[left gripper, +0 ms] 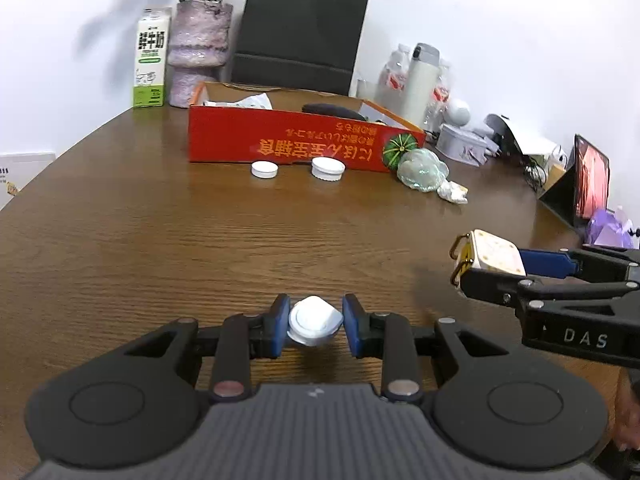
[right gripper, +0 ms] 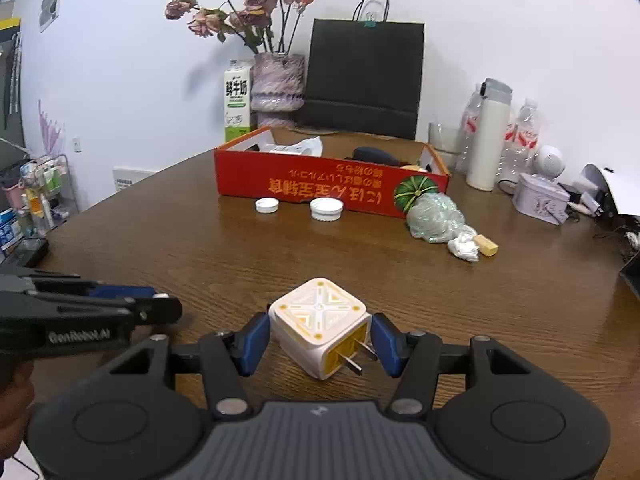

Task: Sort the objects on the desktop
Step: 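Grasp the white plug adapter with the right tool while the left grasps a white cap, then carry plug adapter and cap into the red box and open both tools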

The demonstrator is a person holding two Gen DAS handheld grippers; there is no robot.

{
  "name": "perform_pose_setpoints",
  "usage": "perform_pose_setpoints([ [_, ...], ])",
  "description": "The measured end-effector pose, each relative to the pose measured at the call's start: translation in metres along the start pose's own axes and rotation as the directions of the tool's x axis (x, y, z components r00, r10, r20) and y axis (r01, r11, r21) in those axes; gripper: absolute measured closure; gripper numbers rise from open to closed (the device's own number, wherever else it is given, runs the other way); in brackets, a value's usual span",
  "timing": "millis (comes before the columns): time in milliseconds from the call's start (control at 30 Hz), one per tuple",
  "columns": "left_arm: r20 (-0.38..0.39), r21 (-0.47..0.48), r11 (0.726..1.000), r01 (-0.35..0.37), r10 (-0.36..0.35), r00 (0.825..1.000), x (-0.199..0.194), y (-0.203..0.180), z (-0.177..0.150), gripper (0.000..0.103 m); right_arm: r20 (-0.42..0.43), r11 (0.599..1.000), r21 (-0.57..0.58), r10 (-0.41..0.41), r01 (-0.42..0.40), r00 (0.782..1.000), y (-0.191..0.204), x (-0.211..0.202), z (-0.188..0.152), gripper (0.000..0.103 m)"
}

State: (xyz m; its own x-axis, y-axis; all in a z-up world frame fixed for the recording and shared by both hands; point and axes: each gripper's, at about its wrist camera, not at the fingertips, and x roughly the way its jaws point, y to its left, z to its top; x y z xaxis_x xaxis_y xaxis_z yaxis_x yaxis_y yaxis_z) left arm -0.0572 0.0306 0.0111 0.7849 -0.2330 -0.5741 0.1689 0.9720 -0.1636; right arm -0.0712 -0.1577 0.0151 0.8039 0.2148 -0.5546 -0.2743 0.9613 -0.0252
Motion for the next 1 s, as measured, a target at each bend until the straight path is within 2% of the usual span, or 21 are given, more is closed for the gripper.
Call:
perform_pose_setpoints([
  [200,0.030,-0.007,1.000,-0.009,0.009,1.000,-0.005,-0.008,-0.002,0.074,-0.003,0.997,0.059,0.055,-0.055,0.998,-0.006,0.001,-0.002,0.048],
  [333,0.021,-0.011,0.999,-0.031,0.031,0.999,-0.003,-0.008,-0.001,0.074,0.005,0.995,0.070,0.066,-0.066,0.998,-0.009,-0.001,-0.002,0.048],
  [633,0.064,-0.041,0.999,-0.028,0.030,0.998,-0.010,0.001,0.011,0.074,0.038,0.991,0.112,0.075,-0.079,0.996,-0.016,0.001,0.011,0.048],
  [833,0.140,-0.063,0.998,-0.021,0.029,0.990,-0.019,0.010,0.041,0.074,0.098,0.988,0.111,0.099,-0.110,0.990,-0.020,0.001,0.039,0.048],
  [1000,0.183,-0.040,0.998,-0.049,0.056,0.982,-0.003,0.021,0.083,0.074,0.137,0.989,0.076,0.116,-0.127,0.984,-0.029,0.017,0.078,0.048],
])
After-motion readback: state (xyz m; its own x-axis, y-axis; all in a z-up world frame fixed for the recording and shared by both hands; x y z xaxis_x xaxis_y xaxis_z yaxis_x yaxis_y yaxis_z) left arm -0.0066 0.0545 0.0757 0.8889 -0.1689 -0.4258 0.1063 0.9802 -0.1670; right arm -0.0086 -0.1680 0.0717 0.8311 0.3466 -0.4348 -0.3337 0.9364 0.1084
